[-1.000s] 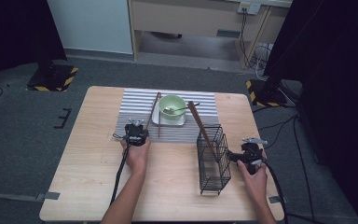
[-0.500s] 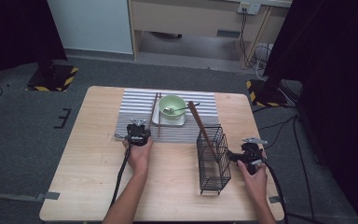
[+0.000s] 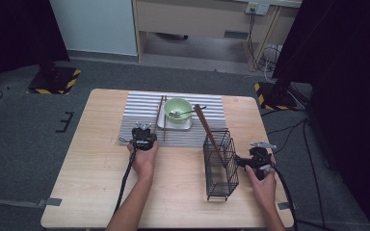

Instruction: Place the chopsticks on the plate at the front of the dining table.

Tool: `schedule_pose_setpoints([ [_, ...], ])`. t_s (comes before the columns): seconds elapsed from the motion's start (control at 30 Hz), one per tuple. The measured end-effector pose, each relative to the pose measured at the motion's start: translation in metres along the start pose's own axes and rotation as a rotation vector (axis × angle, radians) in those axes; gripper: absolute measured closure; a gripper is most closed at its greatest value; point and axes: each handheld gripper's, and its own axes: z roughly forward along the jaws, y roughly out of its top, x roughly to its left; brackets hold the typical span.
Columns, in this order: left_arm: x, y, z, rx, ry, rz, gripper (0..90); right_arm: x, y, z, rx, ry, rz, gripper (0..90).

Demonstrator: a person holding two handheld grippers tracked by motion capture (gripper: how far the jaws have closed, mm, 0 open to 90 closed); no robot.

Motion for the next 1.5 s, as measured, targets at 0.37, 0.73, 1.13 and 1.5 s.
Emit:
schedule_pose_setpoints([
  [0.37,-0.001,-0.001,0.003,-0.003,0.012,0.009,72.1,0.0,0.0,0.0,0.0,0.0,0.0,2.3],
  [0.73,0.0,-0.003,0.009,0.023,-0.015,0.023,75.8,0.0,0.0,0.0,0.0,0.0,0.0,2.3],
  [1.13,-0.002,-0.003,0.01,0.018,-0.024,0.02,82.2,0.0,0.0,0.0,0.0,0.0,0.0,2.3],
  [1.5,-0.008,-0.004,0.011,0.012,-0.037,0.02,80.5,0.0,0.0,0.0,0.0,0.0,0.0,2.3],
])
